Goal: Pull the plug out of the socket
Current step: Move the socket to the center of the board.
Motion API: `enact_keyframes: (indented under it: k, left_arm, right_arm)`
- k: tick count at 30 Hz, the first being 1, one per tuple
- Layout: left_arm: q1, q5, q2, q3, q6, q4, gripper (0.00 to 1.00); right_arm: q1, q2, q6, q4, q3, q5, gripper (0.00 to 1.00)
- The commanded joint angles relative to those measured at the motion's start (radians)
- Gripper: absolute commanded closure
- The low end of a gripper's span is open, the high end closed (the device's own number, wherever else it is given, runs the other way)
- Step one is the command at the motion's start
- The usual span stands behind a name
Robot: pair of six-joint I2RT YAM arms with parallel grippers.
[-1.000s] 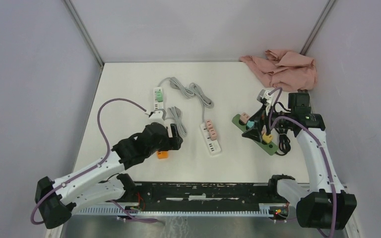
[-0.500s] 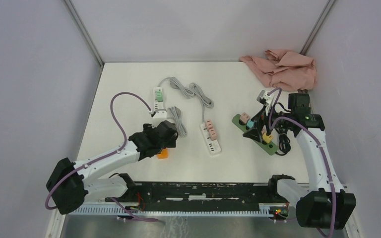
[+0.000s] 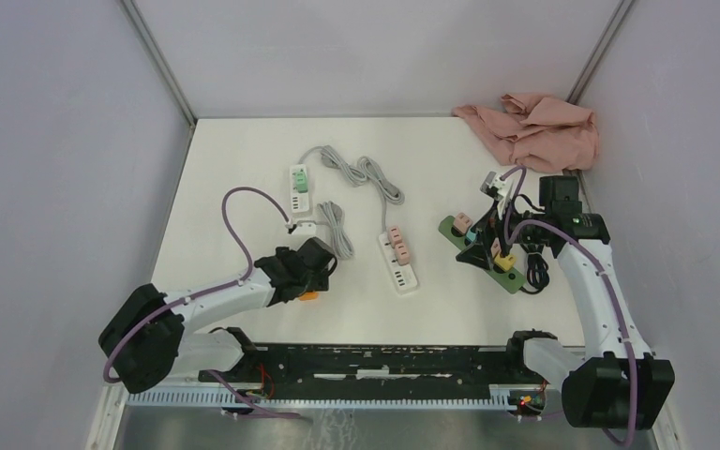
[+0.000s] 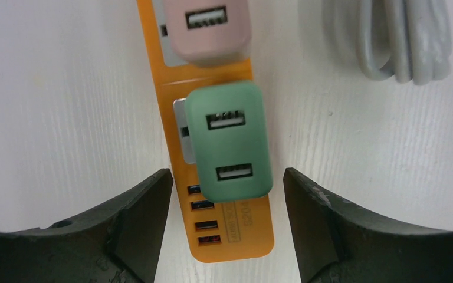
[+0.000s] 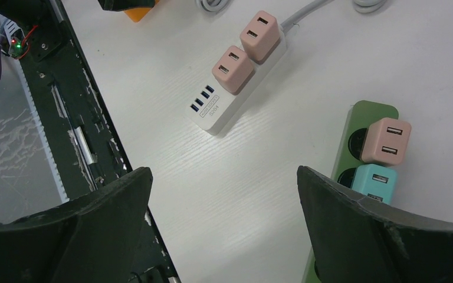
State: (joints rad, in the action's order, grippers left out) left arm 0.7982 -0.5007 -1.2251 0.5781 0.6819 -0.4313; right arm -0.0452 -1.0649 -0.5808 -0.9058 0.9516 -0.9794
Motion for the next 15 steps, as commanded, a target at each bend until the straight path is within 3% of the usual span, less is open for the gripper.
enact_keyframes:
  k: [1,5,8,10,11,15]
  left_arm:
    - [0.000,0.011,0.037,-0.044,0.047,0.045,0.24]
    - [0.000,0.045,0.025,-0.054,0.049,0.052,0.30]
    - [0.000,0.094,0.040,-0.066,0.059,0.076,0.50]
    - [0.002,0.144,0.061,-0.076,0.074,0.099,0.68]
    - [0.005,0.169,0.072,-0.080,0.086,0.108,0.72]
    - [0.058,0.245,0.108,-0.092,0.167,0.136,0.74]
  right_arm:
    - [0.006,0.009,0.001,-0.004,0.038,-0.006,0.00]
    - [0.006,0.016,0.001,-0.004,0.036,-0.007,0.00]
    - [0.009,0.019,0.004,-0.002,0.035,-0.014,0.00]
    - [0.011,0.021,0.005,-0.003,0.034,-0.016,0.00]
    - [0.012,0.024,0.006,-0.003,0.033,-0.015,0.00]
    - [0.021,0.029,0.011,0.000,0.031,-0.024,0.00]
